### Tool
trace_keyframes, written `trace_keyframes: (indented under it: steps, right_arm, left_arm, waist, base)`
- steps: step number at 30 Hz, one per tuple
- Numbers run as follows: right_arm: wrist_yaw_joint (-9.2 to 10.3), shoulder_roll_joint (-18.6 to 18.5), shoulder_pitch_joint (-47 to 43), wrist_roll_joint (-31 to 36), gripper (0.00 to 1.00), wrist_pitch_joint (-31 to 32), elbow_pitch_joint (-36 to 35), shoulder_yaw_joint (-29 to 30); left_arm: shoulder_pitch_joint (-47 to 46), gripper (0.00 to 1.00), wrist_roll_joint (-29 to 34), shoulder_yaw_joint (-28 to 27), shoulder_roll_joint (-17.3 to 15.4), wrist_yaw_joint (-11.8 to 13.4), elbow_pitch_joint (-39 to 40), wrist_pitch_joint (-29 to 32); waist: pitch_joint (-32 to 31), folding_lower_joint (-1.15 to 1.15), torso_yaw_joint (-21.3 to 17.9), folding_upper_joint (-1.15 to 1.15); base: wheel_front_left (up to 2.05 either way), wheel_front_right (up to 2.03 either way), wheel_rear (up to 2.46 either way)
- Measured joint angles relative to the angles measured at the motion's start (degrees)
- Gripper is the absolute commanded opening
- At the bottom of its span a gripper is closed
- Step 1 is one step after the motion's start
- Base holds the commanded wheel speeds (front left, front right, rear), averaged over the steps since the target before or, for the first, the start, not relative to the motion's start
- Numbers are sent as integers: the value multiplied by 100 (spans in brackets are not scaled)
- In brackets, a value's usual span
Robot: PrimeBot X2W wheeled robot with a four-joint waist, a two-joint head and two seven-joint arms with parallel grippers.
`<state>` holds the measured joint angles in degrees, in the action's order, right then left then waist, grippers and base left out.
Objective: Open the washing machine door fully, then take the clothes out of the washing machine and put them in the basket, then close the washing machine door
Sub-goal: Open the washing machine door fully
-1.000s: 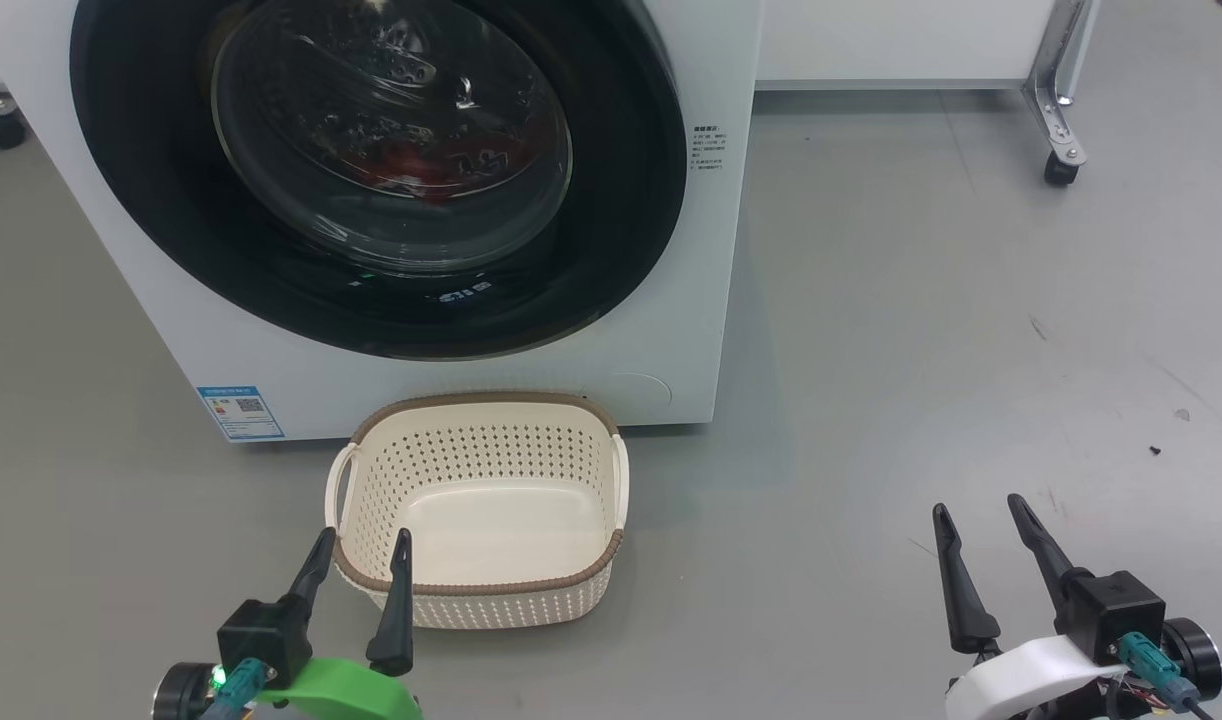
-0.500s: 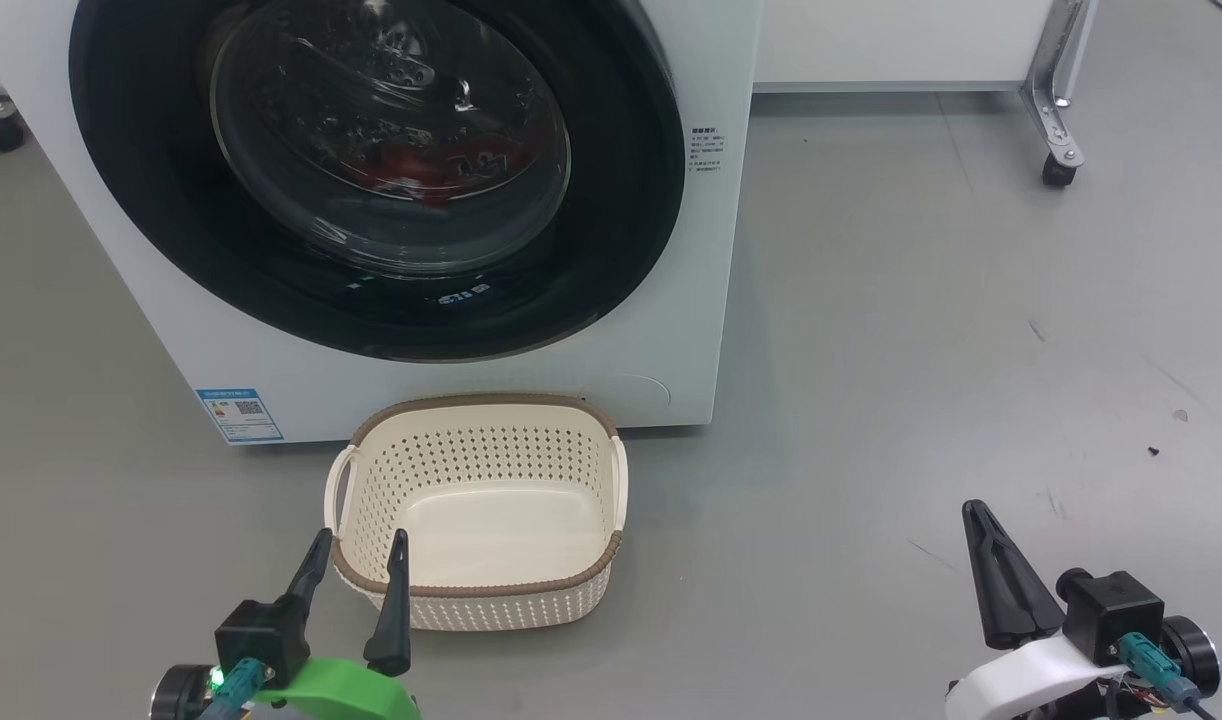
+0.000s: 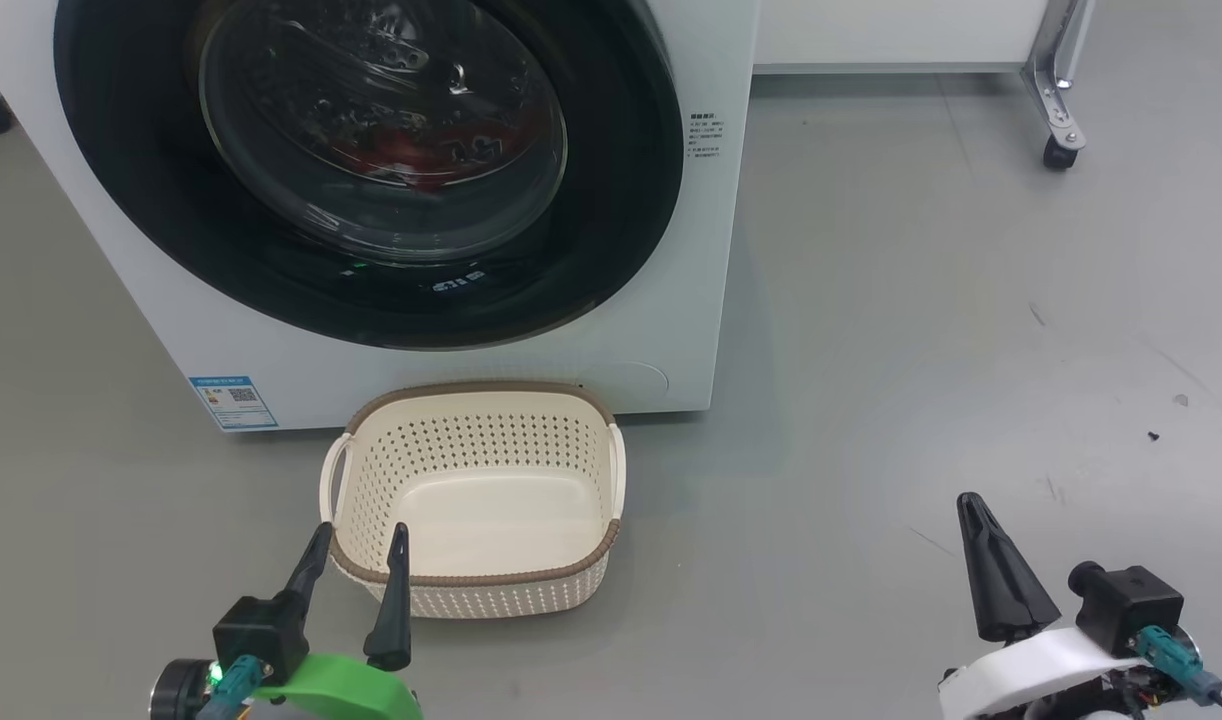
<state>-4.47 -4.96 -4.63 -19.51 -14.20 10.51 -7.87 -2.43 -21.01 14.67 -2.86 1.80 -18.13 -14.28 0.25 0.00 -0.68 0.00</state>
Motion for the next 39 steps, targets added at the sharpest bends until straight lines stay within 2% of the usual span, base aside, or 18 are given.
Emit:
trace_keyframes:
  steps: [5, 13, 19, 28, 33, 39]
  right_arm:
    - [-103, 130, 129, -583, 0, 0, 10, 152]
    - [-214, 248, 669, -2361, 0, 83, 59, 576]
    - [-249, 261, 1302, -3702, 0, 477, 125, 833]
    - [-249, 252, 2280, -5406, 0, 1400, 305, 1203]
    - [-249, 237, 2904, -6011, 0, 1811, 380, 1444]
    - [-187, 19, 3591, -6269, 0, 2237, 581, 1577]
  left_arm:
    - [-35, 100, 58, 24, 2, 0, 49, 0]
    - [-298, 100, 103, 35, 11, 0, 230, 0]
    - [-460, 100, 121, 41, 15, 1, 341, 0]
    - [-827, 100, 205, 131, 24, 42, 560, -1]
    - [-1048, 100, 205, 156, 31, 55, 661, -16]
    - [-1330, 100, 204, 194, 35, 93, 801, -16]
  waist:
    - [131, 0, 1, 0]
    - [472, 0, 36, 0]
    - [753, 0, 65, 0]
    - [1226, 0, 136, 0]
    - [1531, 0, 197, 0]
    - [1909, 0, 282, 0]
  base:
    - [0, 0, 0]
    - [0, 0, 0]
    - [0, 0, 0]
    - [0, 0, 0]
    - [0, 0, 0]
    - [0, 0, 0]
